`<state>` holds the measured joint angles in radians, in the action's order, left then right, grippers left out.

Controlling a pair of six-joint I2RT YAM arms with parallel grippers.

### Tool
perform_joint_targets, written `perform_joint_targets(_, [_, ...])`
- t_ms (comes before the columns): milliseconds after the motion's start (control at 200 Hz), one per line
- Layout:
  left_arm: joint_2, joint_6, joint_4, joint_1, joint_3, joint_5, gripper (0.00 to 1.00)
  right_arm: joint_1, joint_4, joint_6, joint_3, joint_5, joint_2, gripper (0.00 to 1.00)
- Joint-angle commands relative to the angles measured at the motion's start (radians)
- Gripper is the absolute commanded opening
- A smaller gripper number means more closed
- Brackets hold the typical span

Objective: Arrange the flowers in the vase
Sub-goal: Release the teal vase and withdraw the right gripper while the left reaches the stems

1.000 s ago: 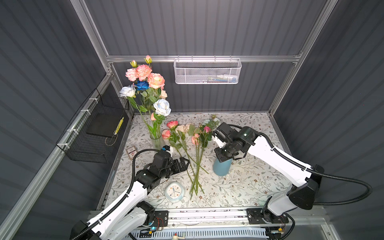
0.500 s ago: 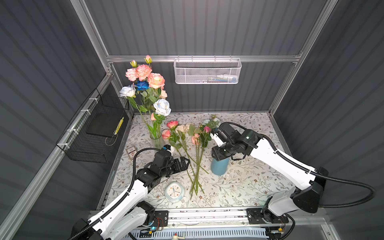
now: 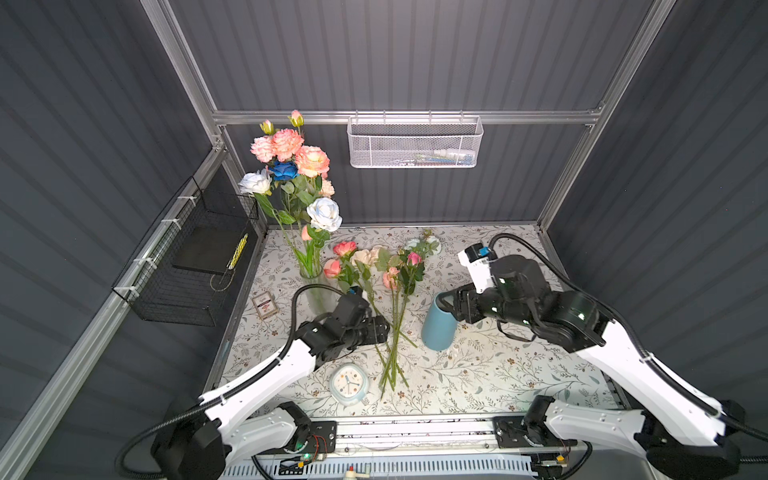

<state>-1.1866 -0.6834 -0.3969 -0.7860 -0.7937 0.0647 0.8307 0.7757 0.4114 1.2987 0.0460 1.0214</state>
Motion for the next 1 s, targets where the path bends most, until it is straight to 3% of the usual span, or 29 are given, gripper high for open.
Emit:
perform_joint_targets(0, [-0.124,0.041,-0.014,-0.041,-0.079,0.172,0.70,0.004,-0.053,0.015,-0.073,0.045,-0.097,0.63])
perform_joint_targets(70, [-0.198,0.044,0.014,-0.042,-0.114,0.205,0.63,0.004,-0.069,0.021,-0.116,0.052,-0.144,0.63])
perform_joint_targets(275, [-0.426,0.077,0.087,-0.041,-0.247,0.285,0.61,0.004,-0.077,0.025,-0.187,0.063,-0.241,0.63])
perform_joint_targets(490, [-0.566,0.074,0.095,-0.015,-0.341,0.377,0.51,0.003,-0.049,0.018,-0.226,0.086,-0.318,0.63])
perform_joint_targets(665, [-0.616,0.059,0.124,0.046,-0.370,0.350,0.50,0.005,-0.040,0.023,-0.250,0.089,-0.380,0.62])
perform_joint_targets(995, [-0.718,0.097,0.228,0.049,-0.399,0.335,0.47,0.004,-0.010,0.023,-0.250,0.094,-0.423,0.62])
